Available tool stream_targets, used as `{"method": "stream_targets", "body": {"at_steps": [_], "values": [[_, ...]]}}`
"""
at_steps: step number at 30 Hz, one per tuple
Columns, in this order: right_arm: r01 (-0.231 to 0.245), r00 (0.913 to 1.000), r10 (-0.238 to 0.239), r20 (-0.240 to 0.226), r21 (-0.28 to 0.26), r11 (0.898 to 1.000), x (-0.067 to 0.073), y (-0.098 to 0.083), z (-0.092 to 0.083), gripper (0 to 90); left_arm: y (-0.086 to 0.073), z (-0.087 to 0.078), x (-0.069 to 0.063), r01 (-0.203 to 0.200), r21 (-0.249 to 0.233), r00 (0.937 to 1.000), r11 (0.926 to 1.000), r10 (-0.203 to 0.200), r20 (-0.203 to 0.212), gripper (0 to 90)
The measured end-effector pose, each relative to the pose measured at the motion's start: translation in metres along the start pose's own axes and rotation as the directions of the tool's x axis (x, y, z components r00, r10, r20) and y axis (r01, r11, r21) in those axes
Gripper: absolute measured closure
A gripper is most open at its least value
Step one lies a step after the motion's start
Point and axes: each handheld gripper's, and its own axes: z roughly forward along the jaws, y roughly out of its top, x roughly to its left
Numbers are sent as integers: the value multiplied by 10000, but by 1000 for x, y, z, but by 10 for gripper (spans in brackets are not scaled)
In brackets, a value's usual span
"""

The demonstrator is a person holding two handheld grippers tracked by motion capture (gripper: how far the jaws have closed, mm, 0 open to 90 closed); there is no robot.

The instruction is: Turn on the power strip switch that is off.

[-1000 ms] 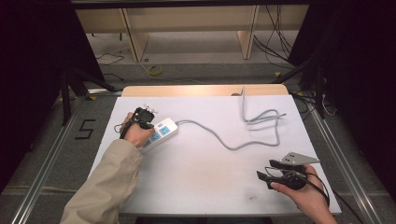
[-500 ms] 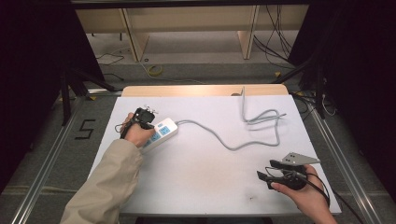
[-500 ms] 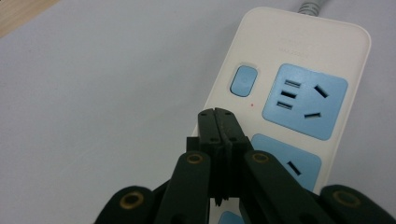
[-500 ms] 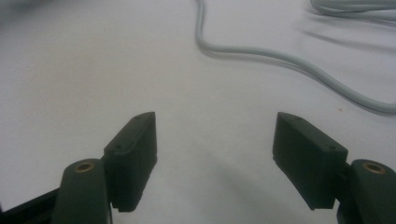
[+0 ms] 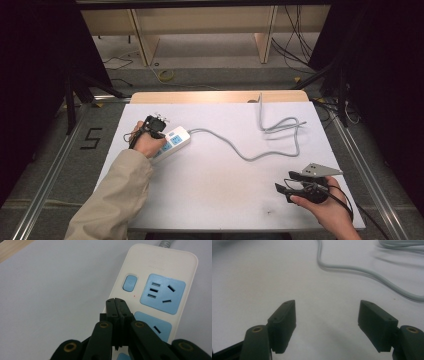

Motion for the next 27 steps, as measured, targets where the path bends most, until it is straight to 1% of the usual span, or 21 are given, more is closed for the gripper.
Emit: {"method": "stream_targets", "body": {"at_steps": [11, 16, 23, 27], "values": [[11, 10000, -11, 6, -23, 10000, 0, 0, 0, 312, 0, 0, 0, 19, -3, 10000, 10000, -19, -2, 899], [15, 10000, -15, -2, -17, 10000, 0, 0, -1, 312, -1, -1, 0, 38, -93, 10000, 9999, -38, 8, 898], [31, 10000, -31, -6, -10, 10000, 0, 0, -1, 312, -1, -2, 1, 171, -133, 9998, 9998, -169, 121, 897], [19, 10000, -19, -10, -8, 10000, 0, 0, -1, 312, -2, -2, 3, 196, -93, 9998, 9998, -196, 56, 895]]}}
